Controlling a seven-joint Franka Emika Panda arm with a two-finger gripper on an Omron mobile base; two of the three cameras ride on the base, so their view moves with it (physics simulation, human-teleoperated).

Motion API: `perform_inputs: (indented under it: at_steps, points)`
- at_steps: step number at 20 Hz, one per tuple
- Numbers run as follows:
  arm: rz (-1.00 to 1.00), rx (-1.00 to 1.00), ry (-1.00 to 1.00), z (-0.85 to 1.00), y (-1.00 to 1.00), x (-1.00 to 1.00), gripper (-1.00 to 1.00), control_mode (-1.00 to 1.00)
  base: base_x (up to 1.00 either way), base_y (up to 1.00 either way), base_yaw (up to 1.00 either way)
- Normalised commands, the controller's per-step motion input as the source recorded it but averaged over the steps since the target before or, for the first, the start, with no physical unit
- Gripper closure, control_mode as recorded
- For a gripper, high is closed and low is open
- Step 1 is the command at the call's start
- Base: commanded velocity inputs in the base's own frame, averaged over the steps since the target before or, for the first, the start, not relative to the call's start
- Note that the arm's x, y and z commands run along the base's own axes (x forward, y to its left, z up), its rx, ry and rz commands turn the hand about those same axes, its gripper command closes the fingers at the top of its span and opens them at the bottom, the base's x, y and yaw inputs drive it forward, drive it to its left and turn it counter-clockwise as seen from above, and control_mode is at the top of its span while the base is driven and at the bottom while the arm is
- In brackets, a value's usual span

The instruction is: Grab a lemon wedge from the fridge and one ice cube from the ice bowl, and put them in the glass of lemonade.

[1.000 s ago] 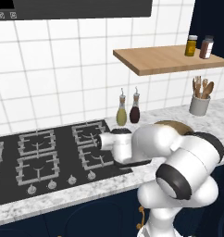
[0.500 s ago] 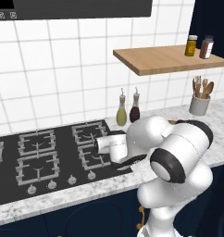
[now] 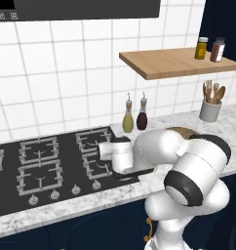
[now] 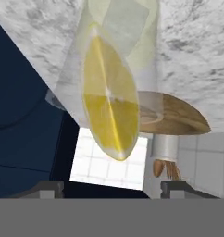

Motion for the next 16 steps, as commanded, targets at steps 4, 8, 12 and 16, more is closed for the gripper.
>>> perform_inputs:
  at_steps: [4,8,12,16]
  points:
    - [0.00,0.00,-0.01,0.16,0.03,-0.21,-1.00,-1.00,0.00,0.00,0.00]
    - [0.00,0.00,-0.10,0.53,0.20,-0.68,-1.00,-1.00,0.00,0.00,0.00]
    - [0.00,0.15,-0.28,0.86,0.04,-0.68,-1.00,-1.00,0.00,0.00,0.00]
    - [-0.05,0.36,-0.51,1.00,0.01,-0.74,-1.00,-1.00,0.00,0.00,0.00]
